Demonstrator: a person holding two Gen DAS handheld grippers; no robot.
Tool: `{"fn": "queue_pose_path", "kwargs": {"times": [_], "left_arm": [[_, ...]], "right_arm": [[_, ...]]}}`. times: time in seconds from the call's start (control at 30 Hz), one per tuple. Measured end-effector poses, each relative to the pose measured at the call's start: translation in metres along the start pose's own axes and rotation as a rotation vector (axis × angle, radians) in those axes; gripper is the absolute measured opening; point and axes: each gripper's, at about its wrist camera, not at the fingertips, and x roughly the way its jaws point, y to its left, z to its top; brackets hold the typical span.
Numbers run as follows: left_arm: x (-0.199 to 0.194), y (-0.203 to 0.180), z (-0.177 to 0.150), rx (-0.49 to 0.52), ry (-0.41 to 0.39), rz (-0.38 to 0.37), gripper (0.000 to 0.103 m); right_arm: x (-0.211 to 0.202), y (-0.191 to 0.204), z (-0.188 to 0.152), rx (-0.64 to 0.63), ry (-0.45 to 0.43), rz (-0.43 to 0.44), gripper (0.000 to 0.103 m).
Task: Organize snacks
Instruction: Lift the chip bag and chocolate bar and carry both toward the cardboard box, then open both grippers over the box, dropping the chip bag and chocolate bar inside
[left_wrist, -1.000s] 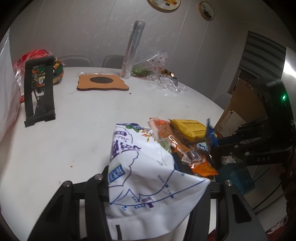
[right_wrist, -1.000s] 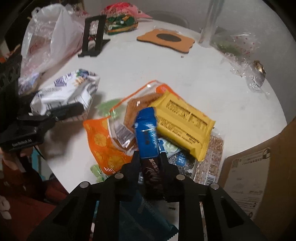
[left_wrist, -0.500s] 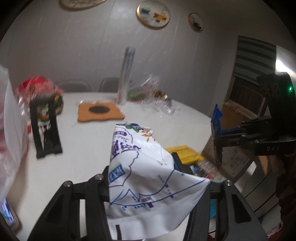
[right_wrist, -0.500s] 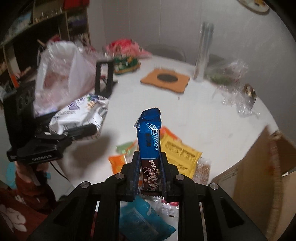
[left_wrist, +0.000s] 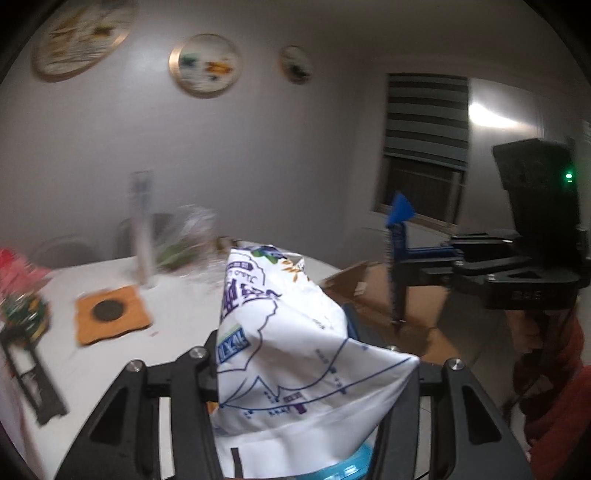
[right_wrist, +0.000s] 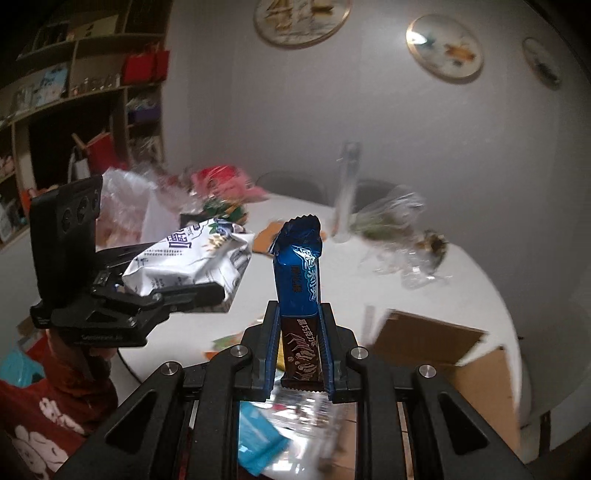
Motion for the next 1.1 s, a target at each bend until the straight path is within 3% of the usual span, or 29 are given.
{"fn": "queue_pose_path", "kwargs": {"times": [0.17, 0.33, 0.7, 1.1], "left_arm": [[0.03, -0.038, 0.028, 0.058, 0.023, -0.116, 0.047], [0.069, -0.071, 0.045, 0.096, 0.099, -0.225, 0.047], [0.153, -0.103, 0.058, 0.181, 0.345, -0.224, 0.047], [0.194, -0.113, 0.041, 0.279, 0.522, -0.235, 0.047]], "right_arm": [[-0.029, -0.035, -0.01, 0.056, -0.023, -0.078, 0.015], [-0.043, -0.074, -0.028, 0.127, -0.004, -0.135, 0.015], [-0.01, -0.138, -0.06, 0.265, 0.125, -0.1, 0.015], [0.03, -0.166, -0.079, 0.309, 0.246, -0.016, 0.015]]}}
